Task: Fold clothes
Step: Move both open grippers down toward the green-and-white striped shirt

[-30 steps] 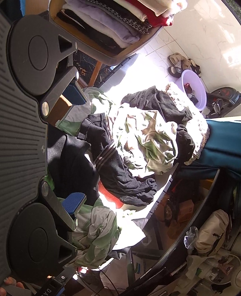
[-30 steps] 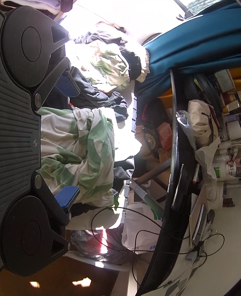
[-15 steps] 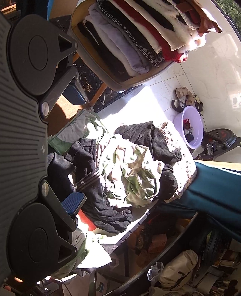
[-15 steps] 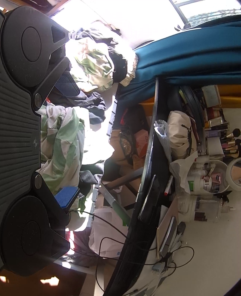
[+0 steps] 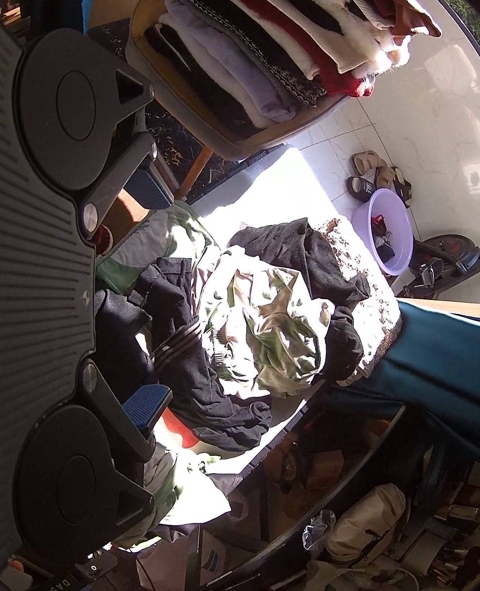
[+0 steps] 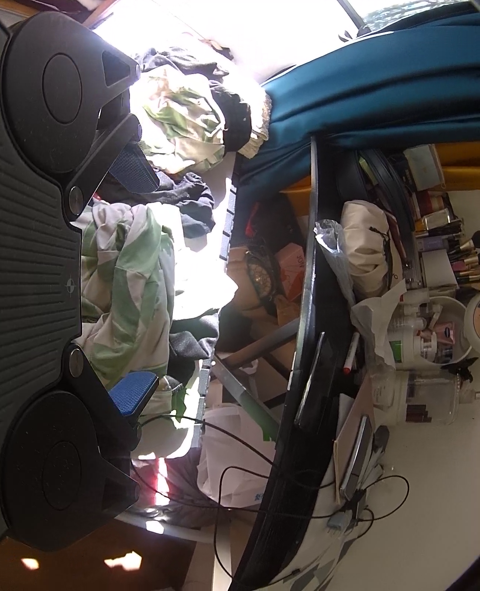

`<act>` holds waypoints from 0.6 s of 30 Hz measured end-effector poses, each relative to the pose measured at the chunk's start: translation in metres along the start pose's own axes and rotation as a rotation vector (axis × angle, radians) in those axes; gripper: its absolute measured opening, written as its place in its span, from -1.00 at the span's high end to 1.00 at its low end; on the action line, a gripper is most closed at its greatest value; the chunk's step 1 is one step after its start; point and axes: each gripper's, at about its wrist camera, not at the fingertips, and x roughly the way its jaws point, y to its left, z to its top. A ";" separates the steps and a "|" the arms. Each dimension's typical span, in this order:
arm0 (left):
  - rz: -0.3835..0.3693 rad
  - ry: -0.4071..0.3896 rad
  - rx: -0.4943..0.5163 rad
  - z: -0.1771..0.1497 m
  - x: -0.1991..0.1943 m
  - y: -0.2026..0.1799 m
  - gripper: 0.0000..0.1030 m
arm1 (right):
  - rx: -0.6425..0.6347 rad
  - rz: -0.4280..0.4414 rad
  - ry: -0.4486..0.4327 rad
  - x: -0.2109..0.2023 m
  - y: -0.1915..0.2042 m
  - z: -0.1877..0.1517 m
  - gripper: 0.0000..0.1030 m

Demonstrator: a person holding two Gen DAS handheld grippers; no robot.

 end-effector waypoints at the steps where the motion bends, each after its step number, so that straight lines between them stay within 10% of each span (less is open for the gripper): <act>1: -0.013 0.007 0.003 0.002 0.004 0.001 -1.00 | -0.007 0.002 0.014 0.002 0.002 -0.002 -0.99; 6: -0.043 -0.011 0.047 0.021 0.015 0.003 -1.00 | -0.059 -0.041 -0.019 -0.003 0.021 -0.001 -0.99; 10: -0.067 -0.047 0.082 0.038 0.022 0.003 -1.00 | -0.196 -0.232 -0.066 -0.006 0.058 0.011 -0.99; 18: -0.177 -0.037 0.068 0.067 0.056 0.031 -1.00 | -0.147 -0.183 -0.037 0.015 0.093 0.028 -0.99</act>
